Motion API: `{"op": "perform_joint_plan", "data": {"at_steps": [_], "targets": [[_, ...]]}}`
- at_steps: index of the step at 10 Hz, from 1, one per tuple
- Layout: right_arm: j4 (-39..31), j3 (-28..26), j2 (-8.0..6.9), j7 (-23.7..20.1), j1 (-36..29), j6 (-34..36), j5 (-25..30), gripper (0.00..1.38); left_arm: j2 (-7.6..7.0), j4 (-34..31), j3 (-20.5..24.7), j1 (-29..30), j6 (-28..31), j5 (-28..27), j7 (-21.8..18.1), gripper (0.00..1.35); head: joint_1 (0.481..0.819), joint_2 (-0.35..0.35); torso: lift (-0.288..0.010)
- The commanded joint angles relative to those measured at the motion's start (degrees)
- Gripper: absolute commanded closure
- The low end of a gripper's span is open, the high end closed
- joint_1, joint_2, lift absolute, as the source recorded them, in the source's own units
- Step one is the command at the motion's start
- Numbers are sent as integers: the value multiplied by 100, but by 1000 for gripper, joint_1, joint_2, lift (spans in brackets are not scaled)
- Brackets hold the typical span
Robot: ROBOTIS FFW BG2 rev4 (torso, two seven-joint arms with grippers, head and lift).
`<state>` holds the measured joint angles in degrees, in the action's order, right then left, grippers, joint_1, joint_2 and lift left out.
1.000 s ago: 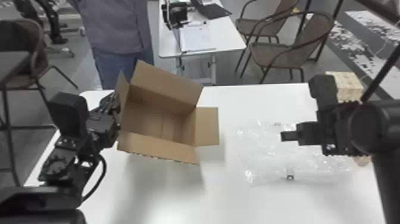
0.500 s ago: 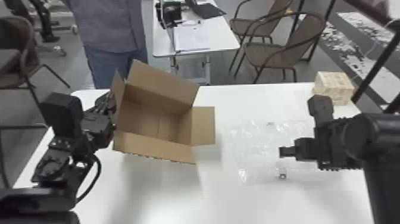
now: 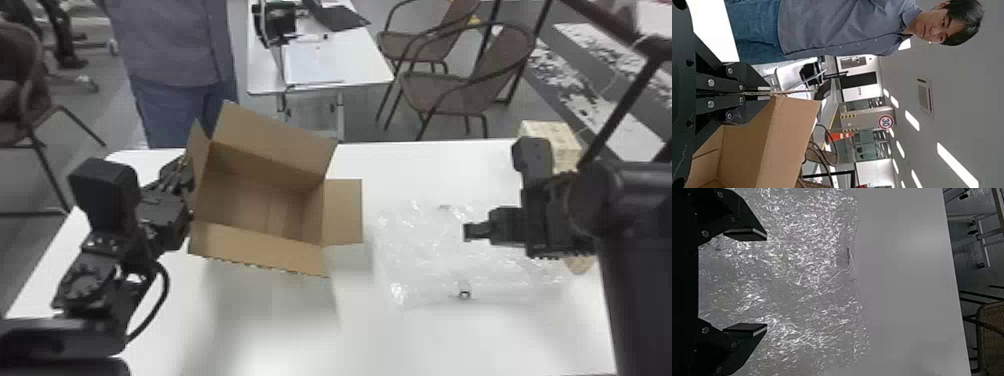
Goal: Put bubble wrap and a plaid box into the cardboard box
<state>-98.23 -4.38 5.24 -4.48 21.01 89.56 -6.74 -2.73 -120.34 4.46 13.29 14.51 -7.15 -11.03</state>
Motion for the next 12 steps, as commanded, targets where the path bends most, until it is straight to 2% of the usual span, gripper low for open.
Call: {"op": "perform_joint_plan", "data": {"at_steps": [1,4,5,9,11,12], "targets": [[23,87,-23,0,202,52,322,450,-105,98,-138,-99,-18,3,13,1222,695,-9,-107],[814,210,-111,0,579,52,436,458,-166,239,-226,-152,-194,47,48,1222,695,-35,-107],[1140,201,-111,0,641,52,269,512,-193,257,-217,-143,-238,73,65,1222,695,-31,-107],[1922,175,-128,0,878,52,-73,501,-254,318,-235,-134,-361,109,136,1222,695,-8,-107],[2282,113,-85,0,878,52,-267,558,-263,371,-235,-108,-475,135,180,1222,695,4,-107],[2335,60,-85,0,861,52,-293,507,-272,371,-235,-64,-528,179,250,1222,695,7,-107]]}}
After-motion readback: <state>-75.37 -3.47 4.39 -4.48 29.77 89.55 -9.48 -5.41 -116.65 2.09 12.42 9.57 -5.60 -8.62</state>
